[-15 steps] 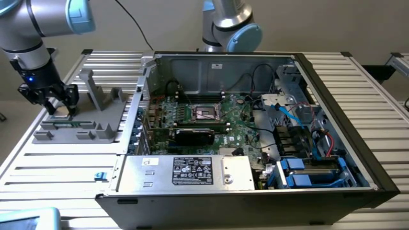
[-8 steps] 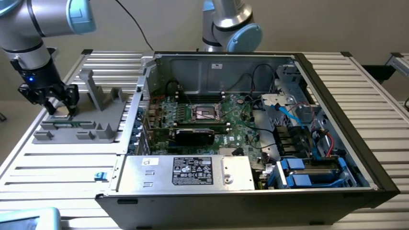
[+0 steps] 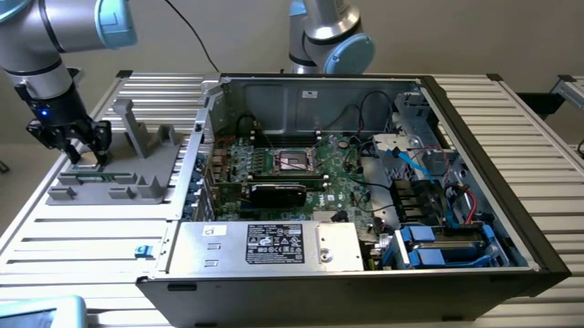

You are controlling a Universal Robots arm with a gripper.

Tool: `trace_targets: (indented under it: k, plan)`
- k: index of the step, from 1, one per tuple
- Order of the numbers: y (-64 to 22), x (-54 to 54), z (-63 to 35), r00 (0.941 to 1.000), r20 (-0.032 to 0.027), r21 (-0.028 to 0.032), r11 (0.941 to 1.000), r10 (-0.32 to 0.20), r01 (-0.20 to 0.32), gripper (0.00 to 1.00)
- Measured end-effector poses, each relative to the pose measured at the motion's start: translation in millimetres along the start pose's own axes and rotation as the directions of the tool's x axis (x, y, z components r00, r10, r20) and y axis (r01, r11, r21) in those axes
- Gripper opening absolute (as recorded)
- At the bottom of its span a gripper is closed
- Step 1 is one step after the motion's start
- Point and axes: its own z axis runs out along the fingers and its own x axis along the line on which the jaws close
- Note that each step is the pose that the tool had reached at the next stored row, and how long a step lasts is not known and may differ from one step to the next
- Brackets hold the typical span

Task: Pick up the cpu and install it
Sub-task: 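Pick up the cpu and move it towards the insertion slot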

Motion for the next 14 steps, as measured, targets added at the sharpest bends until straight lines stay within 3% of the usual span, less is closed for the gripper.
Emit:
trace_targets:
  k: [5,14]
  plan:
    - [0.1,0.5,-8.3,1.0,-0.0003,0.0,1.0,0.0,0.0,0.55]
    - [-0.2,-0.5,-48.8,1.0,-0.0028,0.0,1.0,0.0,0.0,0.55]
